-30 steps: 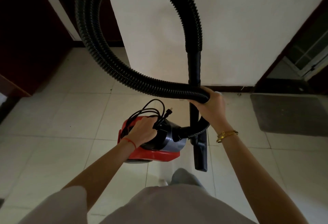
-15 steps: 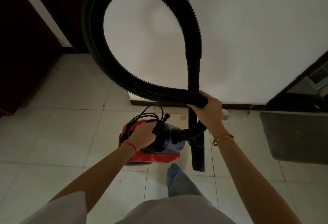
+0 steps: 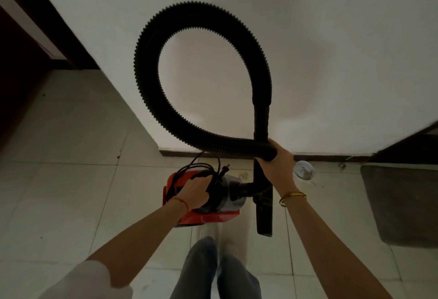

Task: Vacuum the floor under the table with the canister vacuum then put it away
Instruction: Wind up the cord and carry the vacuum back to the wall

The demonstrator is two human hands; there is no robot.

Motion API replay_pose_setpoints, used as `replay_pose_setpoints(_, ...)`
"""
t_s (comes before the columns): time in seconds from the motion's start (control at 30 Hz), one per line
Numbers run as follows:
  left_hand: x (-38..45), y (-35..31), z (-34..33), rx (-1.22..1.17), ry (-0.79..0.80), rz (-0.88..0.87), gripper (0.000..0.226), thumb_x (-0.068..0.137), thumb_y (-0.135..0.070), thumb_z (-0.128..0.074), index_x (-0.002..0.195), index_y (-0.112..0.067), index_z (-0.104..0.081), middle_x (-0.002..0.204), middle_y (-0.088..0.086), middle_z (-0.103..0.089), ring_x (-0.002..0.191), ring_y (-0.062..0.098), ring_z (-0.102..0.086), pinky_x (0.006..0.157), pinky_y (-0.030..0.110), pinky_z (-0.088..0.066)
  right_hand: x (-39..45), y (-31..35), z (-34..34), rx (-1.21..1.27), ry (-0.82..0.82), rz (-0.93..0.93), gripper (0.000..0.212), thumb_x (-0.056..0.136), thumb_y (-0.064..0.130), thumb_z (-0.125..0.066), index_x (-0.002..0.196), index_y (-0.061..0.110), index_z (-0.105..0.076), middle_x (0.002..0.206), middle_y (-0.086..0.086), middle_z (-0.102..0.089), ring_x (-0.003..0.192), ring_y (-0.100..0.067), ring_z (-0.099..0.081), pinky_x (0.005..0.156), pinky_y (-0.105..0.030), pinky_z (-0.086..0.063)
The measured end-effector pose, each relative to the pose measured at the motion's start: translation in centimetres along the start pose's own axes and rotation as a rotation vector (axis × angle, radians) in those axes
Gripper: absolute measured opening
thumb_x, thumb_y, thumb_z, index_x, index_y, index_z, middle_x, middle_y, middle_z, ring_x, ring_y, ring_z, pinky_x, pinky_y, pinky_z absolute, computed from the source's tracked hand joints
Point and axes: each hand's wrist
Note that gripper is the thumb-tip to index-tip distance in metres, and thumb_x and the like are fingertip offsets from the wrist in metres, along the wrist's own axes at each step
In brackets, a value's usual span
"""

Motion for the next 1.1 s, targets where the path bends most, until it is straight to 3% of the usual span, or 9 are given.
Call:
replay_pose_setpoints(0.3,17.4,8.8,-9.5,0.082,0.069,-0.041,0.050,0.089,-0.010,-0.046,0.138,-0.020,-0.041,0.117,0.005,-0.063,0.095,0.022,-0.063,0.077,0.028,-0.052,8.0,-15.1,-11.8,-0.032,-0.026,-0.087,0.044,0.077,0.003,-0.073,0.120,0.010,-0.064,0.086,0.002,-0.068,0.078,-0.007,-0.058,0.065,0.005,-0.037)
replay_pose_setpoints(0.63,31.3,17.0,-21.0,0.225,0.129,-0.035,0.060,0.092,-0.012,-0.045,0.148,-0.014,-0.026,0.135,0.012,-0.050,0.117,0.030,-0.053,0.093,0.039,-0.044,12.7,-29.9,-23.2,-0.049,-0.022,-0.115,0.048,0.077,-0.003,-0.071,0.123,0.008,-0.062,0.084,0.006,-0.062,0.078,-0.010,-0.061,0.066,0.005,-0.037)
replay_pose_setpoints(0.77,34.1,19.2,-23.5,0.245,0.137,-0.011,0.061,0.091,-0.012,-0.043,0.149,-0.014,-0.023,0.137,0.013,-0.049,0.117,0.030,-0.052,0.093,0.038,-0.043,13.4,-32.7,-25.9,-0.030,-0.025,-0.100,0.047,0.077,-0.004,-0.069,0.122,0.007,-0.062,0.087,0.006,-0.064,0.077,-0.005,-0.060,0.067,0.006,-0.039)
replay_pose_setpoints(0.87,35.3,20.1,-24.4,0.260,0.129,-0.016,0.061,0.091,-0.012,-0.043,0.149,-0.014,-0.024,0.136,0.012,-0.050,0.117,0.029,-0.052,0.093,0.036,-0.043,13.7,-33.8,-27.2,-0.023,-0.033,-0.109,0.043,0.078,-0.004,-0.068,0.119,0.008,-0.064,0.083,0.007,-0.063,0.071,0.008,-0.055,0.064,0.006,-0.038)
replay_pose_setpoints(1.1,37.3,20.3,-24.9,0.292,0.137,-0.021,0.060,0.092,-0.012,-0.044,0.149,-0.013,-0.025,0.135,0.013,-0.051,0.120,0.030,-0.050,0.097,0.036,-0.041,14.3,-35.3,-29.1,-0.054,-0.052,-0.110,0.049,0.079,-0.004,-0.066,0.124,0.012,-0.059,0.086,0.008,-0.062,0.076,-0.008,-0.058,0.068,-0.002,-0.042)
Point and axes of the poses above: each hand's wrist, its own x-axis towards the middle knuckle, its own z-axis out of the back of the hand, y = z × x
